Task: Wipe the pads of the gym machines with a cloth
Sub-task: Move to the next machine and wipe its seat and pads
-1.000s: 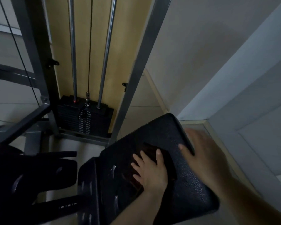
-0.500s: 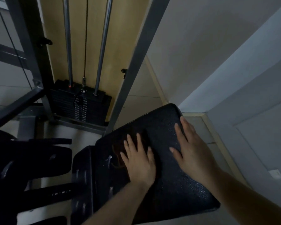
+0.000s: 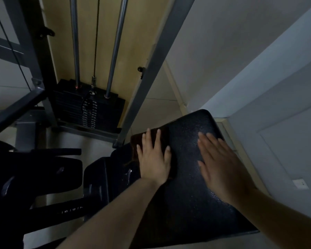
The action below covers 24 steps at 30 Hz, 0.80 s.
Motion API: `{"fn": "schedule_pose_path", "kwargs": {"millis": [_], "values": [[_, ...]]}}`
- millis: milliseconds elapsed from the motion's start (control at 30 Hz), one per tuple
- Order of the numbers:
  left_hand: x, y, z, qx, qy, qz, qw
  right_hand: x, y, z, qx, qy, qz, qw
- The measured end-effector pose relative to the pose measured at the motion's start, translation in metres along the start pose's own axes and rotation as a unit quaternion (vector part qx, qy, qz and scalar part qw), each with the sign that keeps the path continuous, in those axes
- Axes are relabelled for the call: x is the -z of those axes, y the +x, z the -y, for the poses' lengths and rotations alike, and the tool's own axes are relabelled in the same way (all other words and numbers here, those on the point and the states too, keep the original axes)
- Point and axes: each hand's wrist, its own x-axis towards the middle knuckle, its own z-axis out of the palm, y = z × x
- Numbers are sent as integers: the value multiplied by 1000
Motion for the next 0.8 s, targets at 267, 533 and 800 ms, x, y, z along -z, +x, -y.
{"fn": "schedule_pose_path", "kwargs": {"millis": [267, 533, 800], "values": [[-44, -170, 31, -6, 49, 61, 997, 4, 2, 3, 14, -52, 48, 997], [-5, -36, 33, 67, -10, 15, 998, 10, 5, 9, -13, -47, 43, 998], [-37, -124, 14, 89, -34, -42, 995, -1, 1, 35, -81, -42, -2, 996]]}}
